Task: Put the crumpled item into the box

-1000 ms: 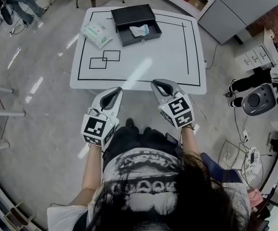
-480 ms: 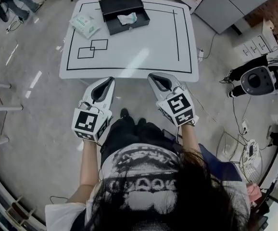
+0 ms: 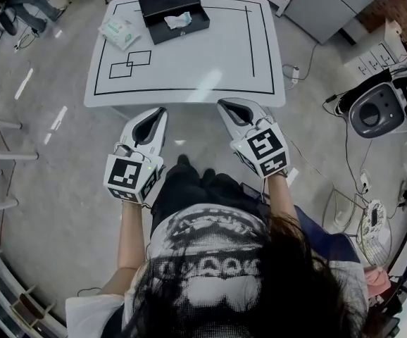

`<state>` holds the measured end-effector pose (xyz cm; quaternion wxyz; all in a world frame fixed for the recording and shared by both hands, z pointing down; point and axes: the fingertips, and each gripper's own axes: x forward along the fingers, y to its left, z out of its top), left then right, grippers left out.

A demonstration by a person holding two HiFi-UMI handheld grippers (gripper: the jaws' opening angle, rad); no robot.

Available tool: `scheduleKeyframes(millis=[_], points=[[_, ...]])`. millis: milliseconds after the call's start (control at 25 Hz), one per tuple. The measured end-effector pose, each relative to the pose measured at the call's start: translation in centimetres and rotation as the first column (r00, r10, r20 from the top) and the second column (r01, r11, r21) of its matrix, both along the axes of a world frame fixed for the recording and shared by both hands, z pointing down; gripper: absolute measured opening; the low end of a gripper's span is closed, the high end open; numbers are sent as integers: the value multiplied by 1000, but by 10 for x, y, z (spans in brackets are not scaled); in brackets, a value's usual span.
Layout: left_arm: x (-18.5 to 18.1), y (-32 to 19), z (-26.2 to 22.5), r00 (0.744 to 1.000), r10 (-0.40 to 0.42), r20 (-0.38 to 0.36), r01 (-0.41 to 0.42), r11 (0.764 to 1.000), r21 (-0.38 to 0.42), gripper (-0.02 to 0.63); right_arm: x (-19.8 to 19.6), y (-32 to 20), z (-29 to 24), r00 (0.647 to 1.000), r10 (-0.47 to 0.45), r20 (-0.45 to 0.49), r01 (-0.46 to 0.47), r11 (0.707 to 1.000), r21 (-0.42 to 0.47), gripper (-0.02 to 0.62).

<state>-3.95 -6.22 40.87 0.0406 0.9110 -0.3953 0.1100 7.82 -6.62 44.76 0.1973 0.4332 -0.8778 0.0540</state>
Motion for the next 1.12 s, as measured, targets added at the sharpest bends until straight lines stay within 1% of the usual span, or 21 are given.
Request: scheduleKeyframes(millis=[200,480,1120], points=[[16,21,0,1000,19,8,-19,1000,7,0,12,18,-2,1000,-3,17,3,1000,8,0],[25,38,4,1000,23,19,-23,1000,4,0,21,32,0,1000,2,19,-2,1000,18,0],[35,51,-2,998,56,22,-57,998,24,0,25,44,1,1000,6,9,-6,1000,22,0]])
